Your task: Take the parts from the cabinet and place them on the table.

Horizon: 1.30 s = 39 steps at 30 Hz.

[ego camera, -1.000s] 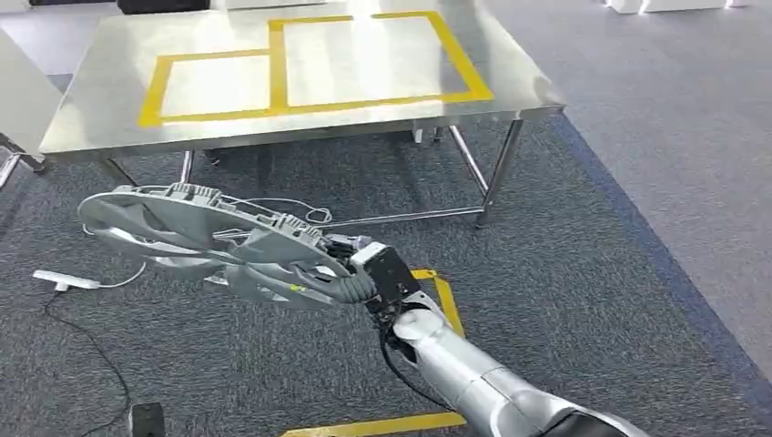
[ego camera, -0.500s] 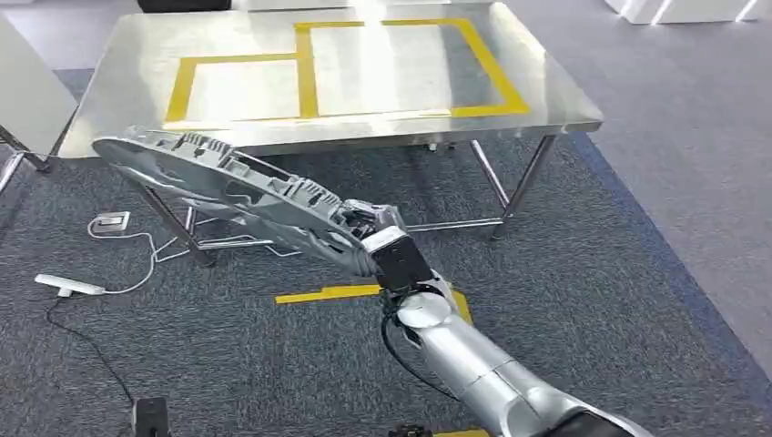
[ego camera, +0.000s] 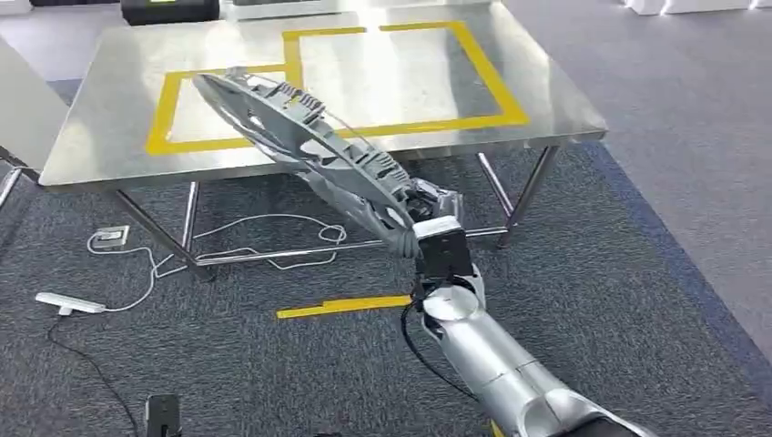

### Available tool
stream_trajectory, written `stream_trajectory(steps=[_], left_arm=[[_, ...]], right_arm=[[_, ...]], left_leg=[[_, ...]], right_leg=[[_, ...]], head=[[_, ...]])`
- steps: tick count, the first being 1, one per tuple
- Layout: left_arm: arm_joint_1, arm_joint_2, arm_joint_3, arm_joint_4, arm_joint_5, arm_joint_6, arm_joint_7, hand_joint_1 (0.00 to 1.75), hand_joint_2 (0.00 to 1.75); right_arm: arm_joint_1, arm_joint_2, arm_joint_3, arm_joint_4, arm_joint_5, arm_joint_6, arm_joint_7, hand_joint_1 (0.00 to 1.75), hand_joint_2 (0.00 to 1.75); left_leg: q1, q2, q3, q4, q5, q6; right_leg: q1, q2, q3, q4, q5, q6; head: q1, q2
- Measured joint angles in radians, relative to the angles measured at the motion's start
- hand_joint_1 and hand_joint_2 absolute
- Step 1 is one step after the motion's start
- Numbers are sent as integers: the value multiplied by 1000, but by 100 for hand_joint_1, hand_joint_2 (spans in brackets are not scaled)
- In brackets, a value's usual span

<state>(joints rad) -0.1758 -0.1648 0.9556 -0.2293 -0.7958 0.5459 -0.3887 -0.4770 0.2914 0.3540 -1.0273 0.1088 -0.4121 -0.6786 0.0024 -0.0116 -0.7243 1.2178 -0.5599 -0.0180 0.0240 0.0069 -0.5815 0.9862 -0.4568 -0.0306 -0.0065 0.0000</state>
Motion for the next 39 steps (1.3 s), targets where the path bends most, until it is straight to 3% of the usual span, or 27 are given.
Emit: stream_trajectory(steps=[1, 2, 3, 4, 6, 7, 9, 12, 13, 14, 15, 18, 19, 20, 21, 22, 24, 25, 28, 29, 30, 33, 35, 36, 38, 39], left_arm=[[-2, 0, -2, 0, 0, 1, 0, 0, 0], [-2, 0, -3, 0, 0, 1, 0, 0, 0], [-3, -4, -3, 0, 0, 2, 0, 0, 0], [-6, -3, -4, 0, 1, 2, 0, 0, 0], [-6, -4, -8, 0, 3, 4, 0, 0, 0], [-6, -4, -8, 0, 2, 5, 0, 0, 0], [-8, -4, -11, -1, 2, 8, 0, 0, 0], [-12, -5, -16, -1, 2, 8, 0, 0, 0], [-10, -4, -16, -1, 2, 8, 0, 0, 0], [-9, -4, -16, -1, 3, 8, 0, 0, 0], [-9, -4, -17, -1, 3, 8, 0, 0, 0], [-10, -7, -20, -1, 8, 8, 0, 0, 0], [-11, -8, -21, -1, 11, 8, 0, 0, 0], [-12, -8, -22, -1, 12, 8, 0, 0, 0], [-10, -8, -24, -1, 12, 8, 0, 0, 0], [-9, -8, -24, -1, 13, 8, 0, 0, 0], [-11, -7, -25, -1, 13, 8, 0, 0, 0], [-12, -7, -26, -1, 15, 8, 0, 0, 0], [-8, -7, -26, -1, 20, 8, 0, 0, 0], [-5, -7, -26, -1, 21, 8, 0, 0, 0], [-4, -7, -26, -1, 21, 8, 0, 0, 0], [-4, -6, -28, -1, 23, 8, 0, 0, 0], [-7, -6, -29, -1, 31, 9, -1, 0, 0], [-5, -6, -30, -1, 33, 9, -1, 0, 0], [-3, -8, -32, -1, 39, 8, -2, 0, 0], [-3, -6, -32, -2, 39, 7, -2, 0, 0]], right_arm=[[5, 0, -5, -7, 8, -20, -2, 175, 175], [8, 0, -9, -13, 20, -41, -6, 175, 175], [8, 0, -13, -18, 32, -66, -11, 175, 175], [6, 0, -17, -22, 42, -86, -14, 175, 175], [11, 0, -20, -36, 63, -118, -14, 175, 175], [12, -1, -21, -39, 73, -134, -14, 175, 175], [15, 0, -23, -47, 87, -148, -15, 175, 175], [17, -1, -26, -51, 90, -153, -16, 175, 175], [22, -2, -27, -51, 95, -159, -16, 175, 175], [28, -3, -27, -51, 102, -170, -16, 175, 175], [33, -4, -27, -51, 113, -187, -15, 175, 175], [32, -5, -18, -51, 140, -249, -16, 175, 175], [30, -5, -16, -51, 151, -261, -16, 175, 175], [30, -5, -13, -51, 168, -262, -17, 175, 175], [31, -4, -10, -51, 181, -263, -17, 175, 175], [33, -4, -10, -51, 189, -263, -15, 175, 175], [37, -2, -9, -51, 203, -264, -15, 175, 175], [37, 0, -8, -51, 216, -264, -16, 175, 175], [43, 3, -9, -51, 247, -264, -16, 175, 175], [47, 3, -10, -51, 256, -264, -15, 175, 175], [49, 3, -11, -51, 271, -264, -15, 175, 175], [51, 15, -23, -51, 342, -264, -15, 175, 175], [49, 30, -54, -55, 427, -264, -17, 175, 175], [52, 35, -69, -59, 477, -264, -16, 175, 175], [51, 43, -105, -69, 565, -265, -16, 175, 175], [50, 45, -129, -71, 612, -265, -16, 175, 175]], left_leg=[[4, 2, 24, -74, 60, -4], [9, 7, 49, -154, 138, -9], [10, 12, 56, -198, 169, -10], [5, 11, 62, -198, 132, 8], [2, 7, 63, -207, 137, 28], [2, 7, 75, -206, 134, 37], [6, 7, 101, -207, 134, 51], [5, 6, 115, -207, 117, 57], [5, 6, 123, -207, 109, 56], [5, 4, 132, -207, 102, 55], [5, 0, 147, -207, 92, 53], [4, -3, 180, -209, 64, 42], [1, -5, 185, -206, 58, 36], [1, -4, 183, -212, 53, 29], [1, -3, 192, -205, 56, 22], [1, -3, 197, -207, 57, 18], [3, 0, 189, -177, 33, 11], [3, 0, 157, -114, 14, 8], [4, 1, 26, 91, -74, -1], [4, 1, 8, 98, -70, -2], [4, 1, 9, 71, -40, -2], [3, 4, 84, -163, 148, 10], [-5, 7, 93, -200, 112, 21], [-5, 7, 89, -204, 134, 27], [1, 4, 100, -205, 133, 36], [3, 3, 106, -208, 130, 39]], right_leg=[[-4, 0, 15, 3, -13, 5], [-5, 0, 29, 6, -26, 9], [-3, 0, 35, 13, -37, 15], [-3, 5, 32, 10, -41, 20], [-6, 4, 40, 25, -44, 38], [-5, 3, 43, 21, -46, 42], [-8, 1, 22, 72, -83, 56], [-15, 1, -124, 301, -162, 66], [-17, 1, -158, 336, -172, 67], [-19, 1, -170, 329, -161, 68], [-20, 1, -159, 272, -112, 64], [-19, 0, -80, 32, 61, 49], [-14, 2, -77, 21, 13, 47], [-14, 2, -65, 24, 7, 43], [-14, 3, -65, 16, 24, 35], [-14, 2, -56, 16, 23, 29], [-21, 1, -34, 10, 25, 21], [-21, 0, -28, 10, 20, 16], [-19, 0, -10, 11, 0, 14], [-19, 1, -3, 11, -7, 14], [-18, 2, 7, 11, -14, 14], [-17, 2, 43, 11, -39, 17], [-14, 4, 41, 13, -49, 30], [-13, 3, 47, 15, -51, 36], [-12, 3, 43, 31, -50, 45], [-14, 2, 15, 63, -52, 50]], head=[[0, 0], [0, 0], [-2, 0], [-3, 0], [-2, 0], [-1, 0], [3, 0], [4, 0], [3, 0], [4, 0], [4, 0], [5, 0], [3, 0], [3, 0], [5, 0], [6, 0], [4, 0], [1, 0], [3, 0], [4, 0], [3, 0], [3, 0], [-1, 0], [2, 0], [3, 0], [2, 0]])
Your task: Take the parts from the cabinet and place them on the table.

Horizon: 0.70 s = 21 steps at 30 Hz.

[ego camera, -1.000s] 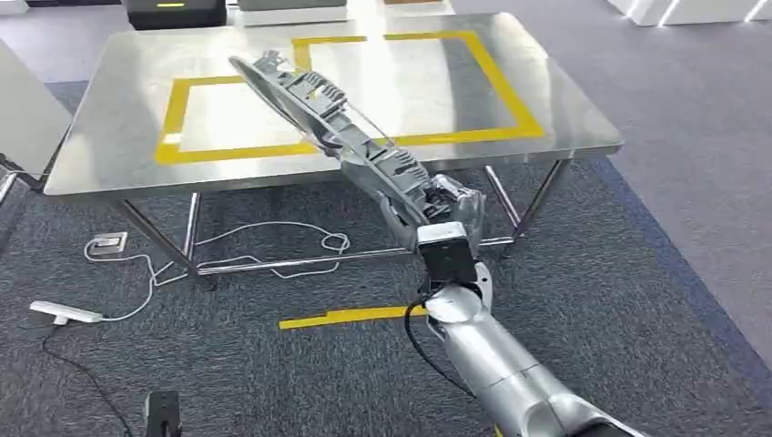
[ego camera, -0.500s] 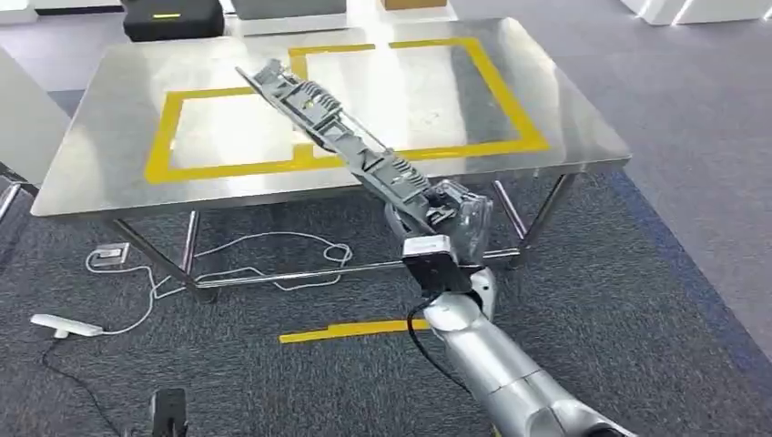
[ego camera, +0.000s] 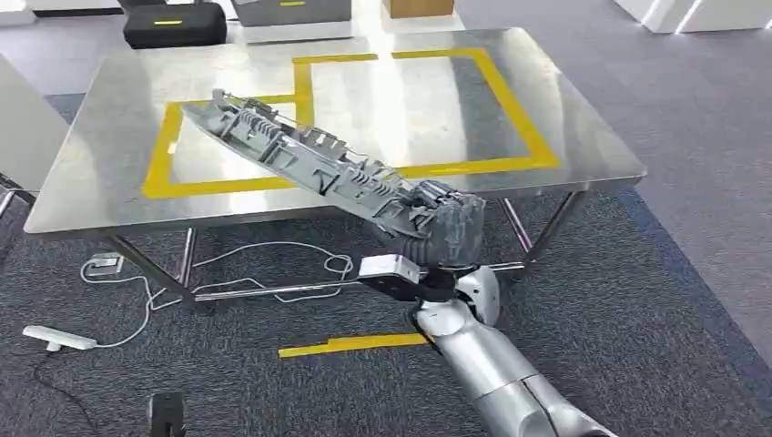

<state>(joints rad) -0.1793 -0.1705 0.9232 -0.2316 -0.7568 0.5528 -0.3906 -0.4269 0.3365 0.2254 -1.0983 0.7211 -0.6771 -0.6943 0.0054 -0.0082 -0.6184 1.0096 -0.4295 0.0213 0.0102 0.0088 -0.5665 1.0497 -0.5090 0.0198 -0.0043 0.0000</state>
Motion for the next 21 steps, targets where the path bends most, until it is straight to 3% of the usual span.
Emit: stream_trajectory(steps=[2, 4, 5, 6, 8, 9, 10, 11, 12, 14, 15, 16, 17, 19, 20, 21], left_arm=[[-5, 3, -2, 0, 0, -2, 0, 0, 0], [-5, 1, -8, 0, 0, -3, 0, 0, 0], [-4, 1, -10, 0, 0, -4, 0, 0, 0], [-2, 0, -11, 0, 0, -5, 0, 0, 0], [-3, 0, -19, 0, 0, -7, 2, 0, 0], [-5, -1, -21, 0, -2, -9, 3, 0, 0], [-9, -2, -24, 0, -3, -9, 5, 0, 0], [-13, -3, -26, 0, -3, -10, 6, 0, 0], [-14, -3, -28, 0, -4, -10, 9, 0, 0], [-13, -5, -33, 0, -3, -11, 14, 0, 0], [-14, -5, -35, 0, -3, -11, 14, 0, 0], [-16, -6, -38, 0, -3, -11, 14, 0, 0], [-17, -6, -42, 0, -3, -11, 14, 0, 0], [-16, -6, -43, 0, -3, -11, 16, 0, 0], [-13, -6, -43, 0, -2, -11, 17, 0, 0], [-12, -6, -43, 0, -1, -11, 17, 0, 0]], right_arm=[[-13, 3, -29, -2, 52, 0, -1, 175, 175], [-14, 3, -55, -2, 70, 0, -1, 175, 175], [-14, 3, -65, -2, 77, 0, -1, 175, 175], [-14, 3, -78, -2, 94, 0, 1, 175, 175], [-18, 3, -93, -2, 136, 0, 1, 175, 175], [-25, 4, -101, -2, 168, 0, 0, 175, 175], [-33, 5, -108, -2, 187, 0, -1, 175, 175], [-39, 6, -111, -2, 200, 0, -1, 175, 175], [-43, 9, -115, -2, 215, 0, -1, 175, 175], [-45, 10, -126, -3, 263, 0, 0, 175, 175], [-43, 12, -130, -8, 287, 0, 0, 175, 175], [-45, 13, -134, -10, 313, 0, 0, 175, 175], [-45, 15, -136, -15, 336, 0, -1, 175, 175], [-43, 16, -139, -21, 354, 0, -1, 175, 175], [-42, 16, -142, -21, 361, 0, -1, 175, 175], [-39, 16, -144, -21, 365, 0, -1, 175, 175]], left_leg=[[0, 0, 5, 0, -8, 11], [1, -2, 11, 1, -18, 13], [1, -3, 17, 1, -24, 12], [1, -4, 26, 1, -30, 11], [1, -5, 48, 1, -45, 5], [1, -5, 58, 0, -55, -1], [-2, -4, 62, 2, -61, -7], [-2, -4, 58, 0, -63, -12], [-1, -4, 58, -3, -67, -18], [0, -4, 70, 2, -65, -27], [1, -3, 61, 18, -68, -30], [1, -1, 37, 72, -64, -34], [2, -1, -4, 142, -79, -37], [2, -1, -88, 268, -148, -42], [2, -1, -117, 298, -173, -43], [2, -1, -129, 291, -173, -42]], right_leg=[[-5, -1, -78, 125, -27, 10], [-9, -1, -174, 254, -89, 17], [-11, -1, -196, 267, -93, 19], [-12, -1, -198, 240, -67, 20], [-13, -3, -148, 97, 32, 18], [-13, -5, -108, -4, 101, 17], [-8, -5, -100, -31, 89, 14], [-6, -5, -99, -37, 63, 0], [-4, -4, -87, -37, 83, -8], [-5, -3, -75, -41, 80, -21], [-10, -4, -62, -48, 79, -24], [-10, -4, -53, -49, 74, -30], [-9, -4, -47, -49, 68, -34], [-6, -4, -33, -49, 53, -36], [-5, -3, -24, -49, 46, -38], [-3, -2, -13, -49, 37, -38]], head=[[10, 0], [11, 0], [12, 0], [12, 0], [12, 0], [12, 0], [10, 0], [12, 0], [10, 0], [10, 0], [11, 0], [9, 0], [9, 0], [9, 0], [8, 0], [10, 0]])
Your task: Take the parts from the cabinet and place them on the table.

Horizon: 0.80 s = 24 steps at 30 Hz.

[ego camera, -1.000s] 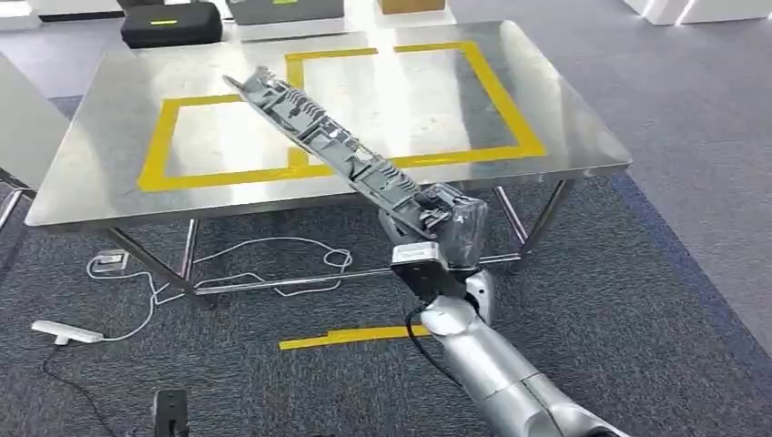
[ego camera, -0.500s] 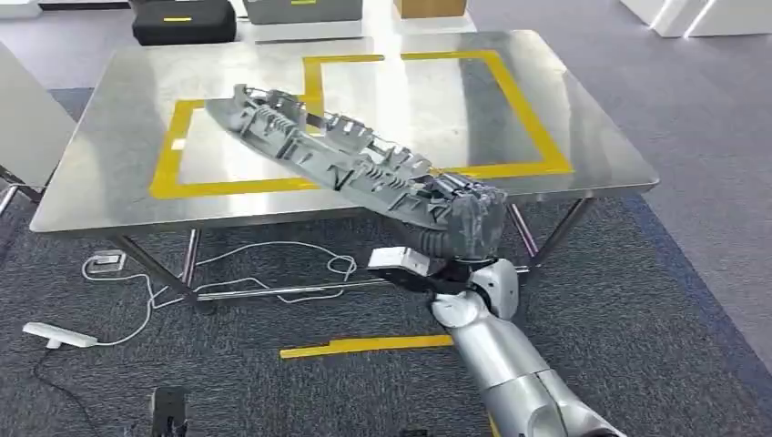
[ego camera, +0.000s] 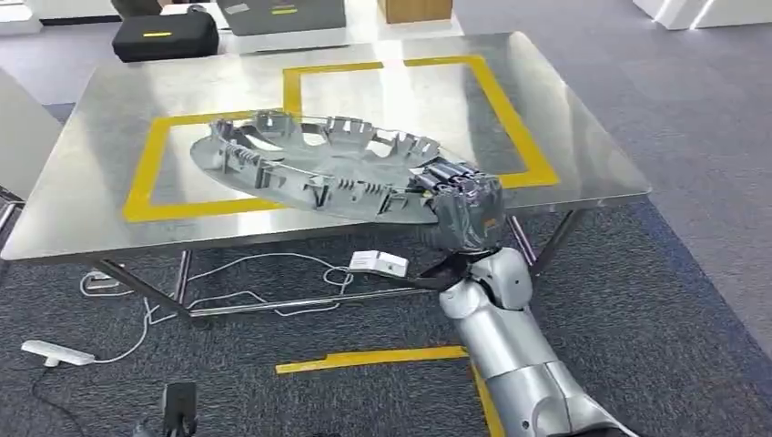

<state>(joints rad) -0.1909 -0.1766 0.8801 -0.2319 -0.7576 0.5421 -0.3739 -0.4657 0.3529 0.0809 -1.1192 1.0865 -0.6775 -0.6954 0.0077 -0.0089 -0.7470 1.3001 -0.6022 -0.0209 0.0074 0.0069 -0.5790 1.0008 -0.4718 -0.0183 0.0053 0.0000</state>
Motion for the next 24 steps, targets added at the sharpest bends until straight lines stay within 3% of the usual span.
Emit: stream_trajectory(steps=[1, 2, 3, 4, 5, 8, 9, 10, 11, 13, 14, 15, 16, 17, 19, 20, 21, 24], left_arm=[[0, 0, 0, 0, 1, 0, 0, 0, 0], [0, 0, -1, 0, 1, 0, 0, 0, 0], [0, 0, -1, 0, 1, 1, 0, 0, 0], [1, 0, -1, 0, 1, 2, 0, 0, 0], [-1, 0, -2, 0, 0, 2, 1, 0, 0], [-2, -2, -11, 0, -7, 2, 4, 0, 0], [-1, -4, -15, 0, -8, 2, 4, 0, 0], [-3, -2, -16, 0, -8, 3, 4, 0, 0], [-6, -1, -17, -1, -9, 3, 4, 0, 0], [-8, -5, -24, 0, -12, 3, 6, 0, 0], [-7, -6, -26, 0, -14, 3, 8, 0, 0], [-6, -6, -26, 0, -14, 3, 9, 0, 0], [-6, -6, -26, 0, -14, 3, 9, 0, 0], [-6, -6, -26, -1, -14, 3, 9, 0, 0], [-7, -8, -28, 0, -14, 3, 9, 0, 0], [-10, -8, -28, 0, -15, 3, 11, 0, 0], [-12, -8, -29, -1, -15, 4, 11, 0, 0], [-13, -10, -31, -1, -14, 5, 13, 0, 0]], right_arm=[[3, 0, -5, 0, 5, 0, 0, 175, 175], [3, 0, -8, 0, 8, 0, 0, 175, 175], [2, 0, -9, 0, 9, 0, 0, 175, 175], [2, 2, -11, 0, 10, 0, 0, 175, 175], [2, 2, -13, 0, 16, 0, 0, 175, 175], [3, 3, -32, -2, 33, 0, 0, 175, 175], [5, 3, -37, -3, 36, 0, 2, 175, 175], [6, 3, -39, -3, 38, 0, 1, 175, 175], [6, 3, -40, -3, 39, 0, 0, 175, 175], [9, 3, -49, -3, 45, 0, 0, 175, 175], [11, 3, -54, -3, 46, 0, 0, 175, 175], [13, 3, -58, -3, 46, 0, 0, 175, 175], [16, 3, -62, -3, 45, 0, 2, 175, 175], [17, 3, -64, -3, 45, 0, 2, 175, 175], [16, 3, -68, -3, 46, 0, 0, 175, 175], [14, 3, -71, -2, 47, 0, 0, 175, 175], [11, 3, -72, -3, 48, 0, 0, 175, 175], [13, 3, -81, -3, 51, 0, 2, 175, 175]], left_leg=[[0, 0, 8, -44, 31, 3], [-1, 0, 29, -112, 83, 8], [-2, 0, 53, -190, 152, 15], [-5, 2, 68, -251, 217, 23], [-11, 4, 71, -280, 196, 27], [-15, 3, 82, -289, 195, 43], [-6, 0, 101, -295, 195, 48], [-6, 1, 112, -295, 188, 55], [-6, 1, 116, -295, 181, 59], [-6, 1, 129, -295, 163, 59], [-6, 0, 138, -294, 155, 58], [-6, -1, 150, -294, 145, 58], [-6, -2, 165, -294, 134, 56], [-6, -4, 181, -294, 123, 53], [-6, -4, 208, -294, 97, 45], [-7, -3, 209, -294, 93, 39], [-7, -3, 200, -295, 91, 34], [-7, -3, 213, -298, 89, 25]], right_leg=[[1, 1, 15, 0, -11, 0], [3, 1, 29, 0, -20, 1], [3, 1, 42, 0, -30, 2], [3, 1, 36, -2, -38, 3], [7, 6, 50, 4, -48, 11], [5, 4, 55, 5, -48, 30], [5, 3, 43, 18, -56, 35], [4, 2, 25, 65, -56, 38], [1, 2, -11, 128, -63, 44], [-4, 1, -114, 274, -127, 52], [-6, 1, -154, 318, -149, 55], [-8, 1, -171, 319, -142, 56], [-9, 1, -168, 279, -110, 59], [-10, 0, -147, 211, -61, 58], [-10, -2, -99, 34, 77, 51], [-1, 0, -98, 26, 52, 48], [1, 0, -82, 11, 48, 36], [-3, -1, -68, -3, 46, 24]], head=[[0, 0], [0, 0], [0, 0], [0, 0], [0, 0], [-2, 0], [-2, 0], [3, 0], [6, 0], [5, 0], [5, 0], [6, 0], [5, 0], [6, 0], [6, 0], [2, 0], [7, 0], [5, 0]])
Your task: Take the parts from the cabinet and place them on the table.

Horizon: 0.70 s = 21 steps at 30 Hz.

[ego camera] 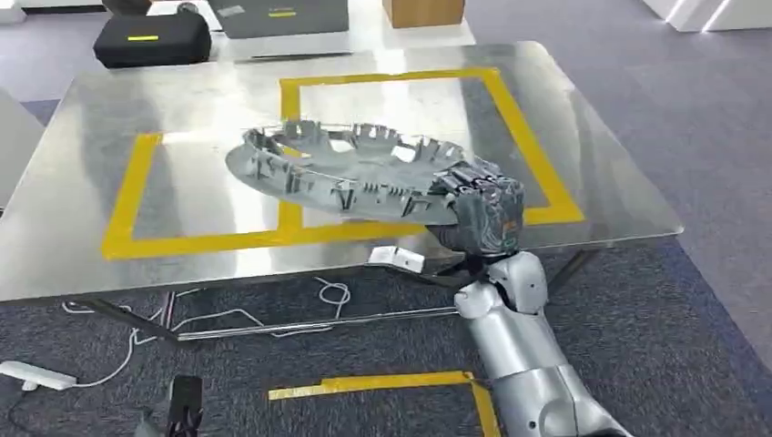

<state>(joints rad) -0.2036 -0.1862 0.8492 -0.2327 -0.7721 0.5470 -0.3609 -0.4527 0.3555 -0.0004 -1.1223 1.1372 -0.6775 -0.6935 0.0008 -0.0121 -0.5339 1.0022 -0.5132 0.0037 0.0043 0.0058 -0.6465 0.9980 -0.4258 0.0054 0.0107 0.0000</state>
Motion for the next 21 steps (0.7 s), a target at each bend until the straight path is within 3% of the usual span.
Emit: stream_trajectory(steps=[2, 3, 4, 6, 7, 9, 10, 11, 12, 14, 16, 17, 18, 19, 21], left_arm=[[-1, 0, 0, 0, 0, 0, 0, 0, 0], [0, 0, 0, 0, 0, 0, 0, 0, 0], [3, 0, 0, 0, 1, 0, 0, 0, 0], [9, 0, 0, 0, 6, 0, 0, 0, 0], [9, 0, 0, 0, 8, 0, 0, 0, 0], [8, 0, 0, 0, 8, 0, 0, 0, 0], [7, 0, 0, 0, 9, 0, 0, 0, 0], [7, 0, -1, 0, 9, 0, 0, 0, 0], [8, 0, 0, 0, 10, 0, 0, 0, 0], [5, -2, -1, 0, 13, 0, 0, 0, 0], [3, -3, -3, 0, 15, 0, 0, 0, 0], [2, -3, -4, 0, 16, 1, 0, 0, 0], [1, -2, -5, 0, 16, 1, 0, 0, 0], [0, -3, -7, 0, 18, 3, 0, 0, 0], [3, -3, -10, 0, 18, 22, -2, 0, 0]], right_arm=[[4, 0, -8, 2, -3, 0, -1, 175, 175], [5, 0, -8, 4, -5, 0, -2, 175, 175], [7, 0, -9, 5, -8, 0, -2, 175, 175], [9, 0, -15, 7, -14, 0, -2, 175, 175], [11, 0, -18, 8, -17, 0, -2, 175, 175], [12, 0, -19, 9, -19, 0, -2, 175, 175], [12, 0, -20, 10, -20, 0, -2, 175, 175], [12, 0, -20, 11, -24, 0, -2, 175, 175], [10, 0, -21, 13, -26, 0, -2, 175, 175], [8, 2, -22, 14, -26, 0, -2, 175, 175], [6, 4, -24, 14, -24, 0, -2, 175, 175], [8, 4, -24, 14, -21, 0, -2, 175, 175], [8, 4, -24, 14, -19, 0, -3, 175, 175], [10, 4, -24, 14, -21, 0, -3, 175, 175], [15, 4, -24, 16, -28, 0, -3, 175, 175]], left_leg=[[0, 2, -71, 113, 23, -3], [0, 2, -123, 187, 12, -5], [0, 2, -180, 259, -22, -9], [0, 2, -248, 307, -78, -13], [1, 3, -255, 284, -71, -14], [1, 3, -239, 212, -24, -12], [2, 3, -222, 157, 23, -10], [2, 4, -201, 81, 107, -7], [-1, 6, -198, 19, 162, -4], [-6, 4, -188, 19, 158, 6], [-5, 3, -171, 15, 150, 19], [-2, 4, -161, 12, 146, 25], [-2, 3, -153, 13, 140, 33], [-3, 2, -149, 13, 134, 38], [-5, 1, -144, 14, 122, 39]], right_leg=[[-4, 0, 24, -11, -9, -8], [-4, 0, 30, -11, -16, -10], [-3, 1, 40, -11, -26, -12], [-3, 3, 63, -11, -45, -14], [-3, 5, 80, -10, -57, -14], [-3, 6, 106, -10, -74, -14], [-3, 6, 120, -10, -85, -13], [-3, 6, 135, -11, -99, -10], [3, 8, 145, -1, -114, -5], [3, 10, 145, -5, -139, 10], [2, 8, 166, 3, -134, 23], [0, 5, 152, 27, -140, 26], [-1, 3, 129, 74, -152, 31], [-1, 3, 86, 144, -179, 36], [-2, 2, -9, 270, -250, 42]], head=[[0, 0], [0, 0], [0, 0], [0, 0], [0, 0], [0, 0], [0, 0], [0, 0], [-1, 0], [2, 0], [2, 0], [3, 0], [4, 0], [6, 0], [6, 0]])
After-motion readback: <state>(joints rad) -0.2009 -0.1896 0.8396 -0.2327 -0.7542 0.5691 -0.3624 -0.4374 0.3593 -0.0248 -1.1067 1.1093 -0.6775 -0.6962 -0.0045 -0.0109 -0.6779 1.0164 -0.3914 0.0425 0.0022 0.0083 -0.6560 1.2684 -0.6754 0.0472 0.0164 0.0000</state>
